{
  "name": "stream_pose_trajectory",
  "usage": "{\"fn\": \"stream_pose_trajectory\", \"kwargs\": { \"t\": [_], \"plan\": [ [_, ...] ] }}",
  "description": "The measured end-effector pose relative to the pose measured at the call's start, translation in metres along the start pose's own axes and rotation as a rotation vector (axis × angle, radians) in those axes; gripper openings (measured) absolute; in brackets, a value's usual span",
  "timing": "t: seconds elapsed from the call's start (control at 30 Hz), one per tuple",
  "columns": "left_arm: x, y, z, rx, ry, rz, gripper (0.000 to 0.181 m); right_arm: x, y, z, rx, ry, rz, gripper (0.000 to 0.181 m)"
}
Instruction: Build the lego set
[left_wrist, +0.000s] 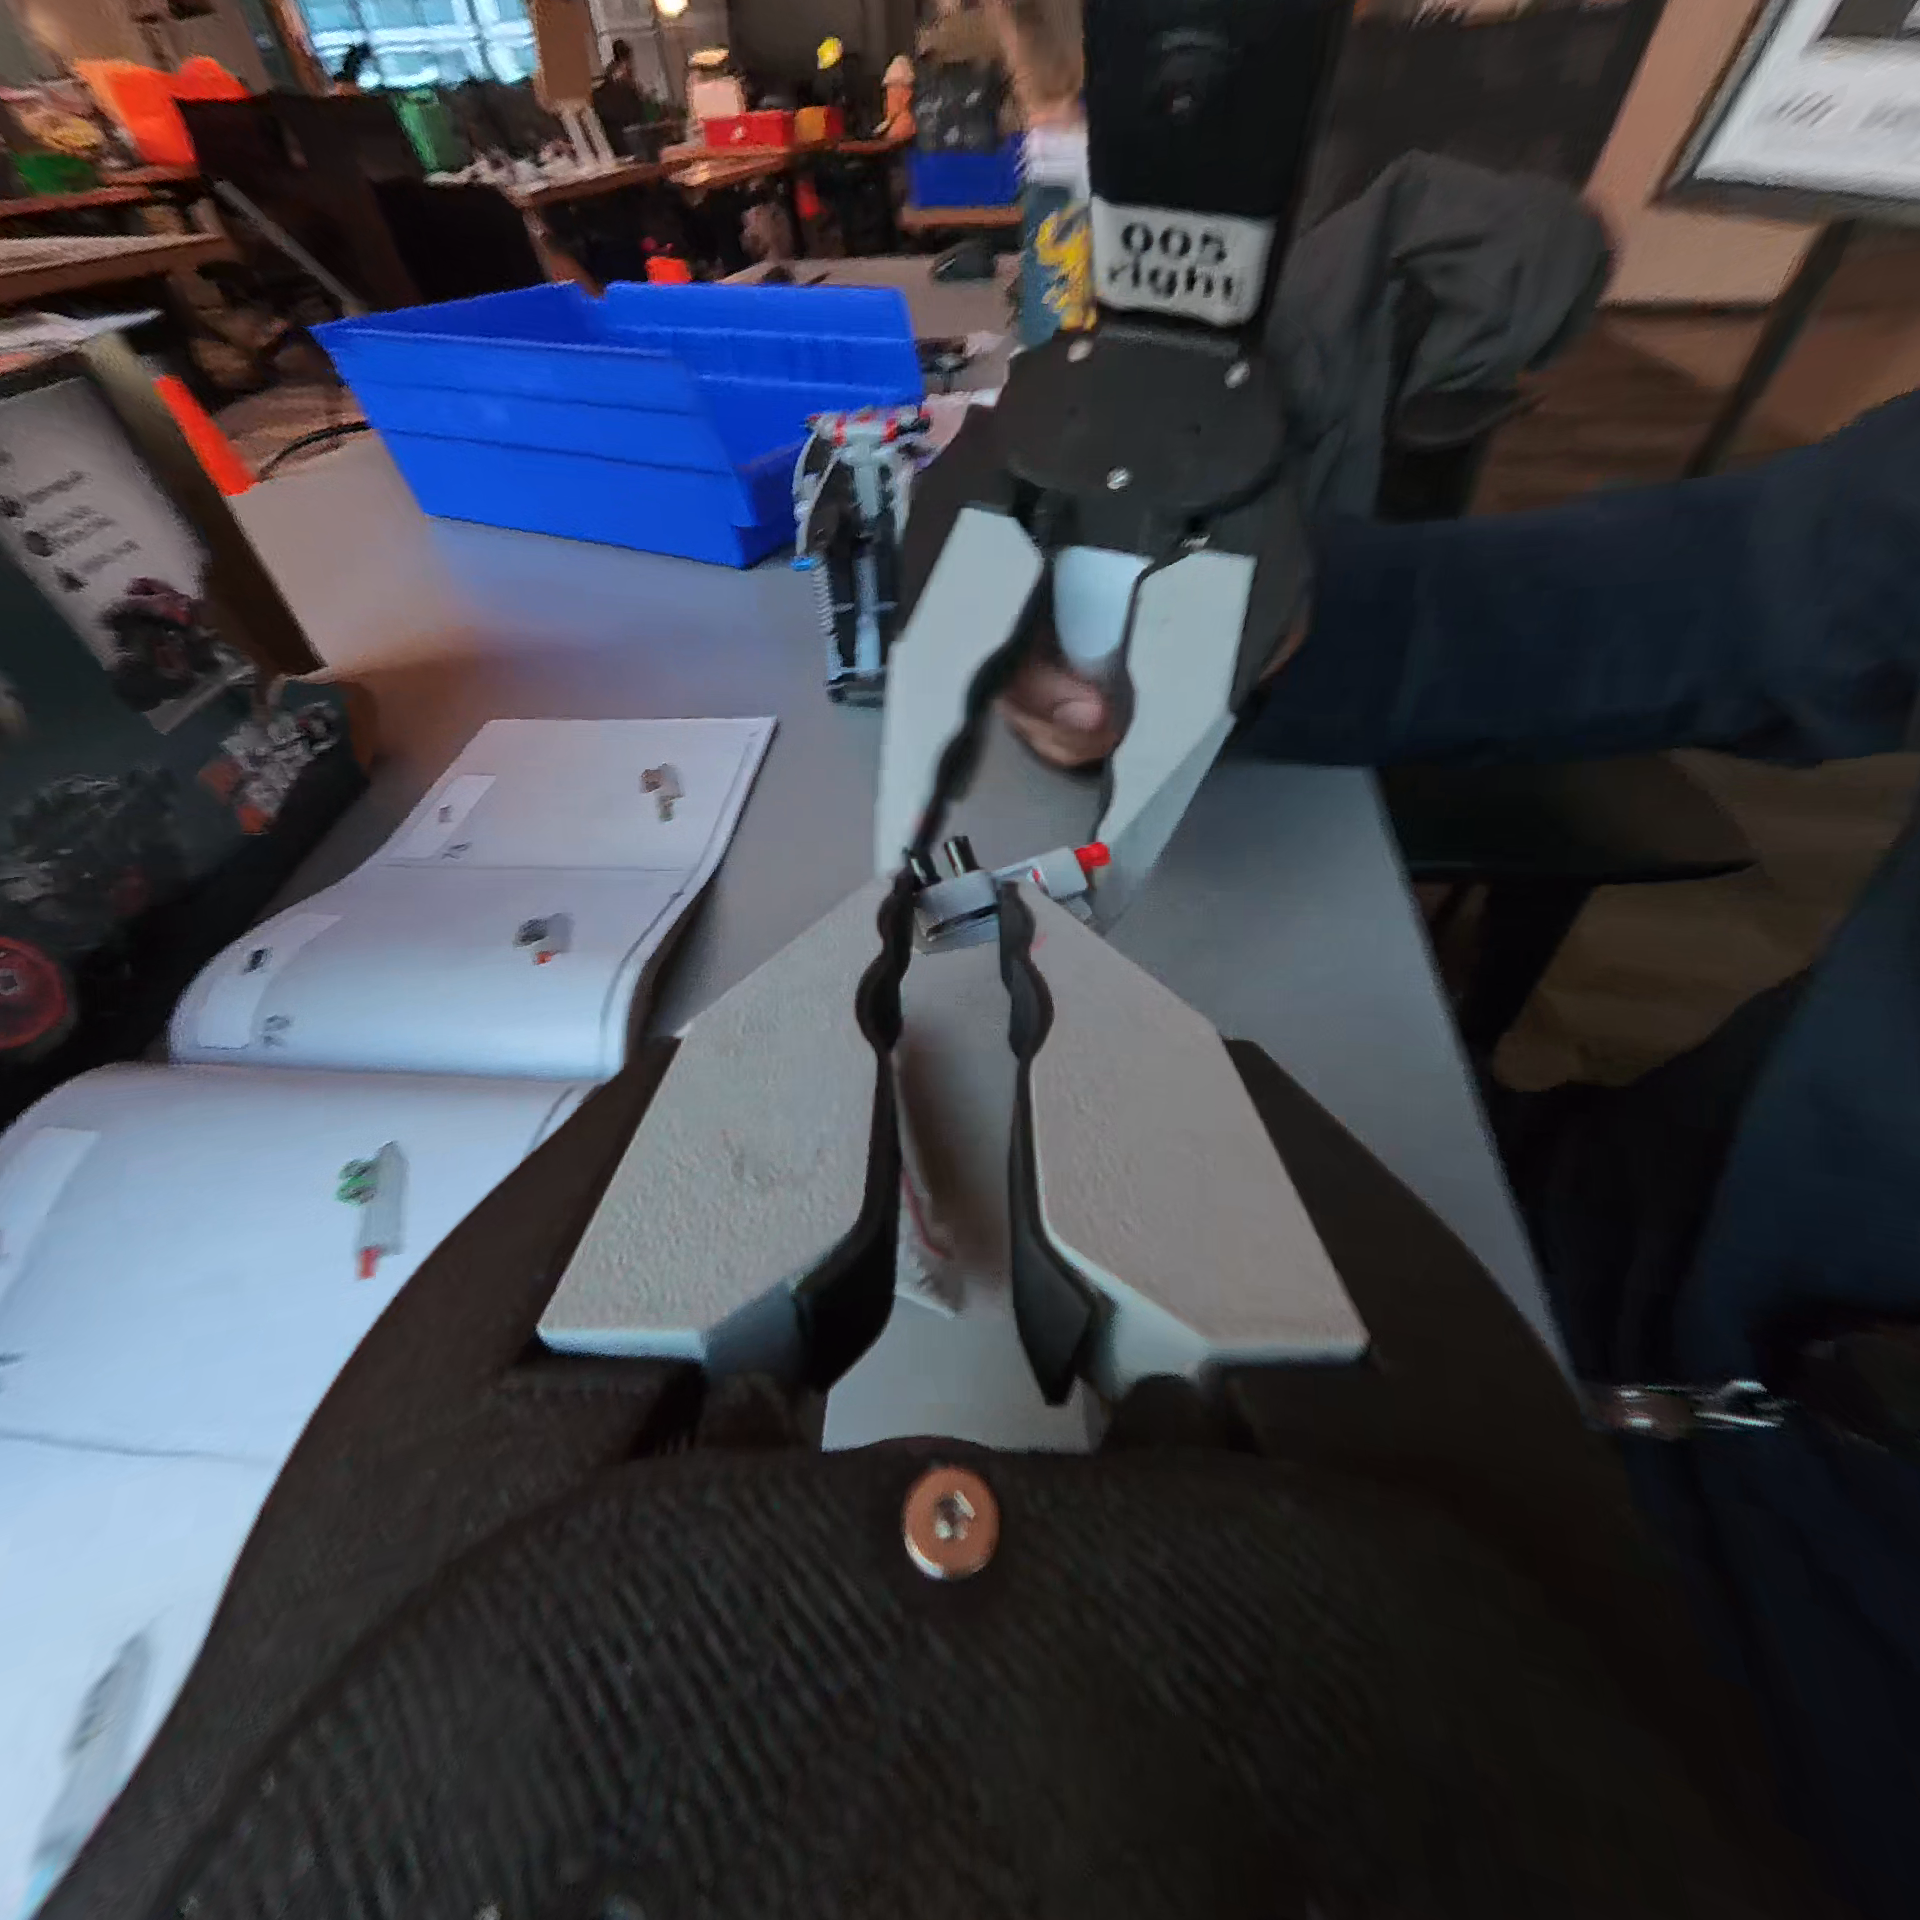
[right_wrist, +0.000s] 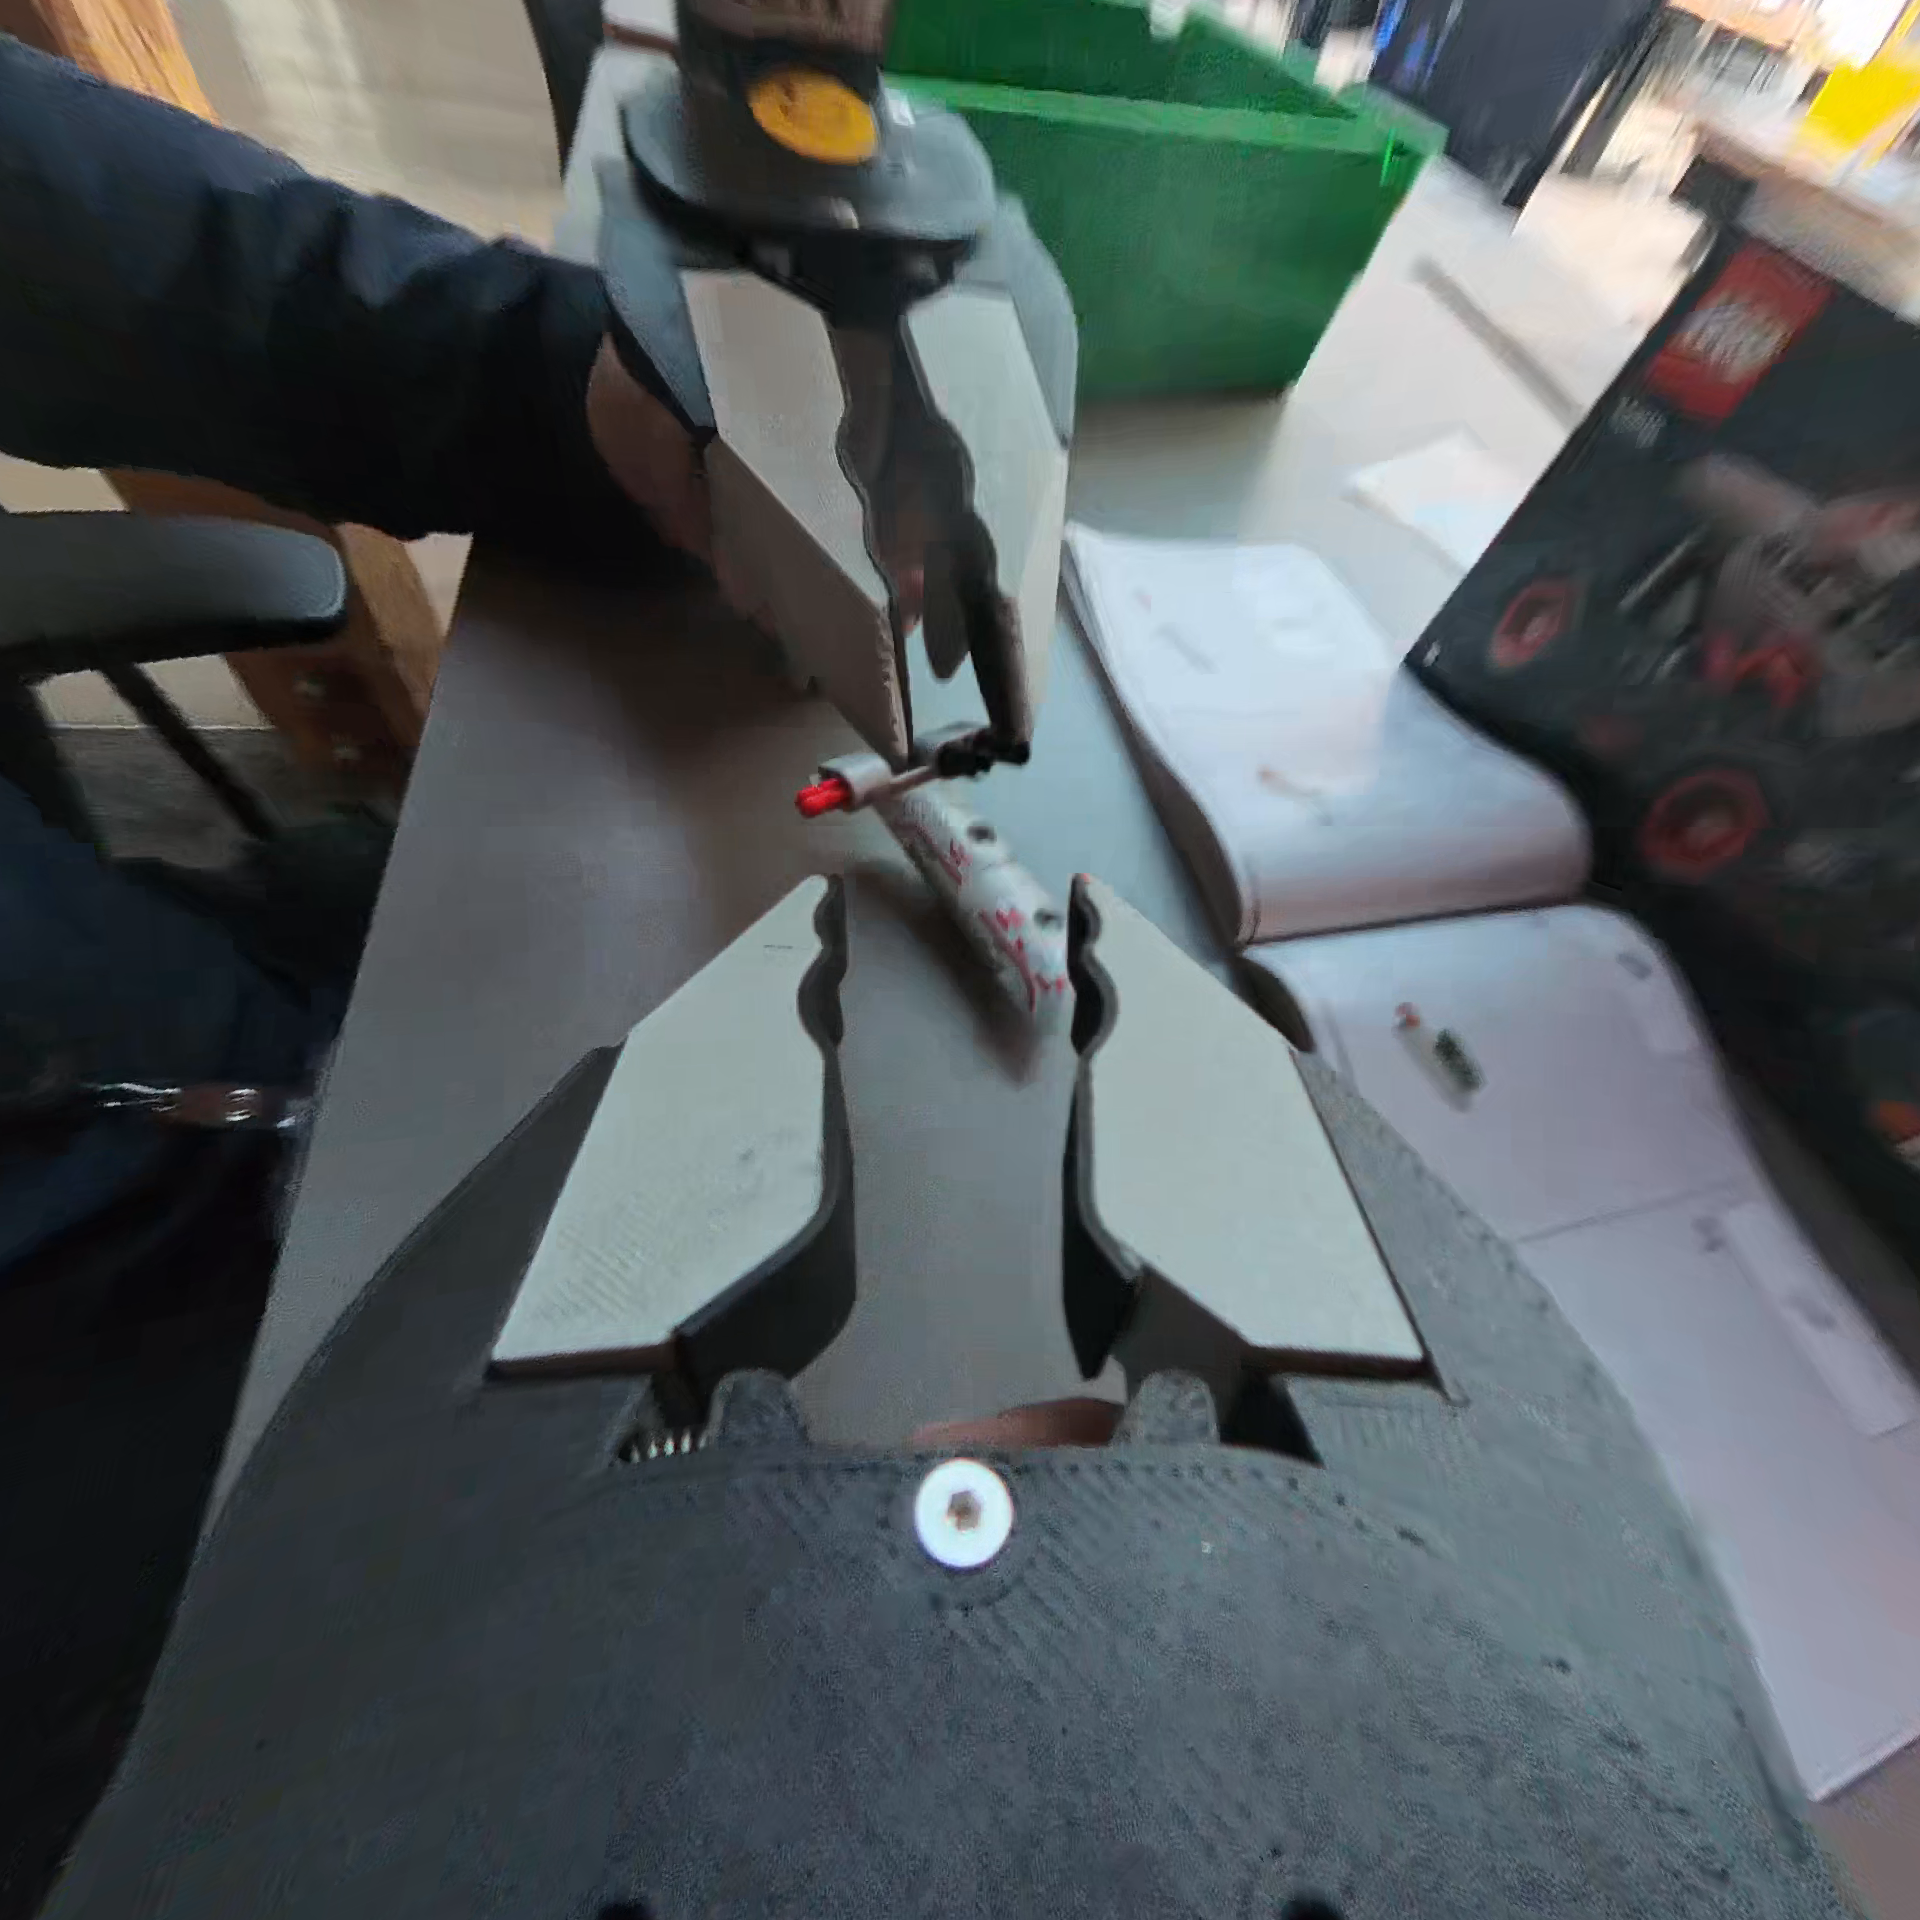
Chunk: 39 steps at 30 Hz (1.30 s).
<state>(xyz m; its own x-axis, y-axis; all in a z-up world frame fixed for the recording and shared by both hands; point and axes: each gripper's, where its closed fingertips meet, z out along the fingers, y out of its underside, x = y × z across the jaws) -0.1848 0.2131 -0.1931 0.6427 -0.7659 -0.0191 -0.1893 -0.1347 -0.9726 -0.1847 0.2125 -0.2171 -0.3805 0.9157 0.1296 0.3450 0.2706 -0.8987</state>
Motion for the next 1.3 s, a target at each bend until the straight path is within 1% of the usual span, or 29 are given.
{"fn": "stream_pose_trajectory", "kwargs": {
  "t": [0.07, 0.1, 0.13, 0.2, 0.23, 0.3, 0.33, 0.4, 0.47, 0.5, 0.53, 0.63, 0.7, 0.77, 0.9, 0.97, 1.03, 1.1, 1.13, 1.3],
  "plan": [
    [0.008, -0.011, -0.003, 0.08, 0.068, -0.057, 0.013, -0.003, -0.02, -0.005, 0.087, 0.058, -0.167, 0.037],
    [0.009, -0.016, -0.004, 0.114, 0.093, -0.091, 0.013, -0.006, -0.026, -0.007, 0.099, 0.09, -0.262, 0.037],
    [0.011, -0.021, -0.005, 0.145, 0.126, -0.134, 0.014, -0.005, -0.03, -0.009, 0.096, 0.147, -0.358, 0.032],
    [0.014, -0.027, -0.006, 0.197, 0.199, -0.227, 0.014, 0.002, -0.036, -0.013, 0.087, 0.275, -0.515, 0.033],
    [0.015, -0.028, -0.006, 0.212, 0.226, -0.273, 0.013, 0.001, -0.038, -0.014, 0.09, 0.307, -0.565, 0.034],
    [0.018, -0.031, -0.005, 0.23, 0.283, -0.332, 0.013, -0.008, -0.044, -0.013, 0.126, 0.316, -0.614, 0.036],
    [0.018, -0.033, -0.006, 0.248, 0.295, -0.354, 0.013, -0.011, -0.046, -0.012, 0.138, 0.323, -0.628, 0.038],
    [0.02, -0.036, -0.006, 0.275, 0.328, -0.4, 0.014, -0.01, -0.049, -0.011, 0.143, 0.371, -0.649, 0.034],
    [0.025, -0.036, -0.002, 0.26, 0.367, -0.431, 0.013, -0.015, -0.053, -0.009, 0.166, 0.351, -0.643, 0.034],
    [0.027, -0.035, 0.0, 0.246, 0.376, -0.434, 0.013, -0.017, -0.054, -0.008, 0.183, 0.339, -0.632, 0.03],
    [0.029, -0.034, 0.002, 0.235, 0.389, -0.43, 0.013, -0.016, -0.057, -0.009, 0.2, 0.338, -0.617, 0.021],
    [0.03, -0.036, 0.003, 0.243, 0.397, -0.426, 0.014, -0.015, -0.059, -0.013, 0.241, 0.294, -0.539, 0.021],
    [0.027, -0.036, 0.003, 0.25, 0.411, -0.473, 0.013, -0.012, -0.059, -0.013, 0.246, 0.265, -0.467, 0.02],
    [0.018, -0.036, 0.002, 0.272, 0.401, -0.53, 0.007, -0.003, -0.059, -0.015, 0.24, 0.281, -0.413, 0.02],
    [-0.004, -0.034, -0.003, 0.302, 0.321, -0.589, 0.009, 0.014, -0.051, -0.016, 0.181, 0.332, -0.365, 0.02],
    [-0.015, -0.03, -0.004, 0.283, 0.238, -0.564, 0.016, 0.026, -0.036, -0.011, 0.076, 0.368, -0.356, 0.02],
    [-0.019, -0.024, -0.002, 0.222, 0.149, -0.473, 0.019, 0.04, -0.014, -0.004, -0.074, 0.417, -0.361, 0.021],
    [-0.02, -0.014, 0.005, 0.125, 0.062, -0.381, 0.025, 0.046, 0.002, 0.003, -0.171, 0.44, -0.372, 0.02],
    [-0.018, -0.01, 0.01, 0.084, 0.047, -0.354, 0.026, 0.048, 0.009, 0.006, -0.213, 0.444, -0.371, 0.02],
    [-0.018, 0.004, 0.027, -0.027, -0.022, -0.363, 0.027, 0.058, 0.027, 0.01, -0.366, 0.51, -0.449, 0.02]
  ]
}}
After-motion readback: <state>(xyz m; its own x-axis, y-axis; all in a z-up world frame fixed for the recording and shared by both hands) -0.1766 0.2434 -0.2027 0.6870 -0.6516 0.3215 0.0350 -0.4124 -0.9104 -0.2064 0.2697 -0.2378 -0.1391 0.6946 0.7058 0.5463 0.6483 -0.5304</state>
